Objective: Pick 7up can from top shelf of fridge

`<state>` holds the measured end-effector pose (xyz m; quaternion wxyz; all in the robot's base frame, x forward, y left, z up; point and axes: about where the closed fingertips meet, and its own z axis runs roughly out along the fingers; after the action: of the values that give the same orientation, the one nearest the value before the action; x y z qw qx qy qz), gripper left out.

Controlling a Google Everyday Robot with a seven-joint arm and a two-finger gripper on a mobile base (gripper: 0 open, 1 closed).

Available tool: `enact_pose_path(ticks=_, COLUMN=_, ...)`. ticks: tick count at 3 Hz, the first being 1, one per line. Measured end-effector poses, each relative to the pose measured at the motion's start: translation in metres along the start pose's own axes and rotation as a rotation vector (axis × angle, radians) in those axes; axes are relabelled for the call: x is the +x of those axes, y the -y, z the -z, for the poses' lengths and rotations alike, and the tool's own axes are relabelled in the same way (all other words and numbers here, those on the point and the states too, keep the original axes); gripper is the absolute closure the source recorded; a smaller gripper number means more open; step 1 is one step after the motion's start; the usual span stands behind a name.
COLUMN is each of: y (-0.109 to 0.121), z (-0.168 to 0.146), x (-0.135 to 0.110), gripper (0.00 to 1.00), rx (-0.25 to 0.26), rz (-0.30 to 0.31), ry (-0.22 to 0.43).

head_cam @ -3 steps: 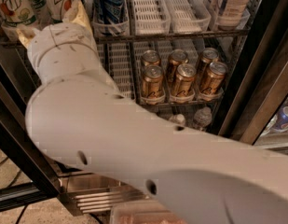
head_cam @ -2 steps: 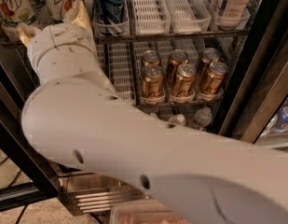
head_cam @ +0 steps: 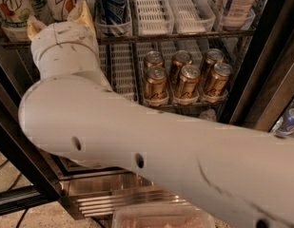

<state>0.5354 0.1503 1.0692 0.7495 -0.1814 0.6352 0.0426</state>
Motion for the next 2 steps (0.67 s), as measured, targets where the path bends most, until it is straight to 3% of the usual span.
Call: enact_pose_path(ticks=2, y=0.0144, z=-0.0168, x=0.0029, gripper=0.43, rx=0.066, rz=-0.006, ry=0.015)
